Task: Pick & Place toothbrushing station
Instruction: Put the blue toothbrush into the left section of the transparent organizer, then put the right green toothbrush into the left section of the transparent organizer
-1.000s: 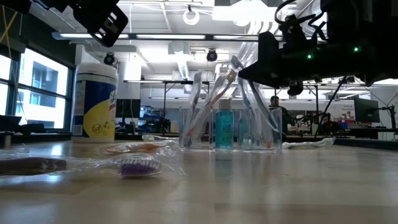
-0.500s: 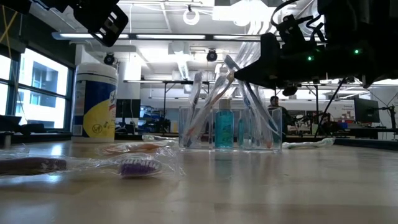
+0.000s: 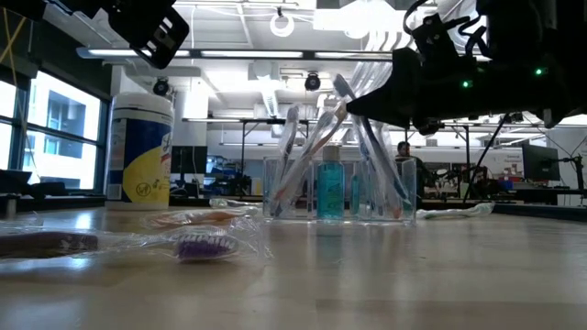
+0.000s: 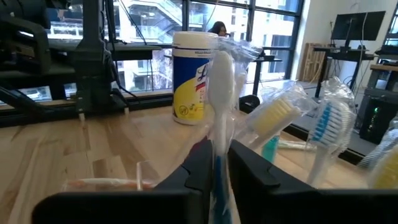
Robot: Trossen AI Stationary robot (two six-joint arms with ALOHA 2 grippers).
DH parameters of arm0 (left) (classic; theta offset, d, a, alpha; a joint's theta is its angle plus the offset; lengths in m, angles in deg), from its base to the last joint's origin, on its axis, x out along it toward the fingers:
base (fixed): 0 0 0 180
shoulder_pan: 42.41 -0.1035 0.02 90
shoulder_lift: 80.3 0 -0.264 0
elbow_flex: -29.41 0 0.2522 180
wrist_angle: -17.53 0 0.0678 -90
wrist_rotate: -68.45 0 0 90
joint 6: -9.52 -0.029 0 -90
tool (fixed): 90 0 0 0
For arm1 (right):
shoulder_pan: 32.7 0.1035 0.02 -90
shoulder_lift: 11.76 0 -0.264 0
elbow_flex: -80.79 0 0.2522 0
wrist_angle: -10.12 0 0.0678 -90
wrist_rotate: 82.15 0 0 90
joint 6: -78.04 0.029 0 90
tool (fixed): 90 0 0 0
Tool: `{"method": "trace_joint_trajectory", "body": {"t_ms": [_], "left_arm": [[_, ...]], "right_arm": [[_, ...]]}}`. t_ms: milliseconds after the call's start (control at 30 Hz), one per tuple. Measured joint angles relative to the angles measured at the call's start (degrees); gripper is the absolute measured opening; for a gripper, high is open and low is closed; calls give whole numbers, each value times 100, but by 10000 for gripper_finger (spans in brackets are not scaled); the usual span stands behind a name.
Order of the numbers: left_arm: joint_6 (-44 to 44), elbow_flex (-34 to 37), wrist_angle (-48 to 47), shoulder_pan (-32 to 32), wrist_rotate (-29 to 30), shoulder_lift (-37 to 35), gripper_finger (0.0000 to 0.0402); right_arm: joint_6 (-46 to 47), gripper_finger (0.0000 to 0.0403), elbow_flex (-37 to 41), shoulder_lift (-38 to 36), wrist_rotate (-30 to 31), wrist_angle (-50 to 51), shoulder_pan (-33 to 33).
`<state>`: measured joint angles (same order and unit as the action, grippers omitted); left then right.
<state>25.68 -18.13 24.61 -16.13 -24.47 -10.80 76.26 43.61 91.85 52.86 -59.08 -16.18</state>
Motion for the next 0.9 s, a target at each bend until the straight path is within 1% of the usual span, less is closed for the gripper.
{"method": "trace_joint_trajectory", "body": {"t_ms": [133, 333, 433, 500, 567, 700, 833, 900], "left_arm": [[0, -1, 0, 0, -1, 0, 207], [0, 0, 0, 0, -1, 0, 207], [0, 0, -1, 0, -3, 0, 207], [0, 0, -2, 0, -3, 0, 207], [0, 0, -2, 0, -3, 0, 207], [0, 0, -4, 0, -3, 0, 207], [0, 0, -4, -2, -2, 0, 207], [0, -2, -2, -2, 18, 0, 207]], "right_arm": [[4, 81, 0, 0, 134, 0, 0], [41, 170, 0, 0, 601, 0, 77], [-114, 208, 0, -20, 845, -16, 184], [-344, 225, 0, -97, 1076, -76, 305], [-572, 234, 0, -194, 1241, -117, 457], [-1007, 234, -2, -698, 1586, -118, 817], [-1394, 229, -2, -1231, 2085, 221, 1233], [-1584, 229, -2, -1460, 2493, 454, 1478]]}}
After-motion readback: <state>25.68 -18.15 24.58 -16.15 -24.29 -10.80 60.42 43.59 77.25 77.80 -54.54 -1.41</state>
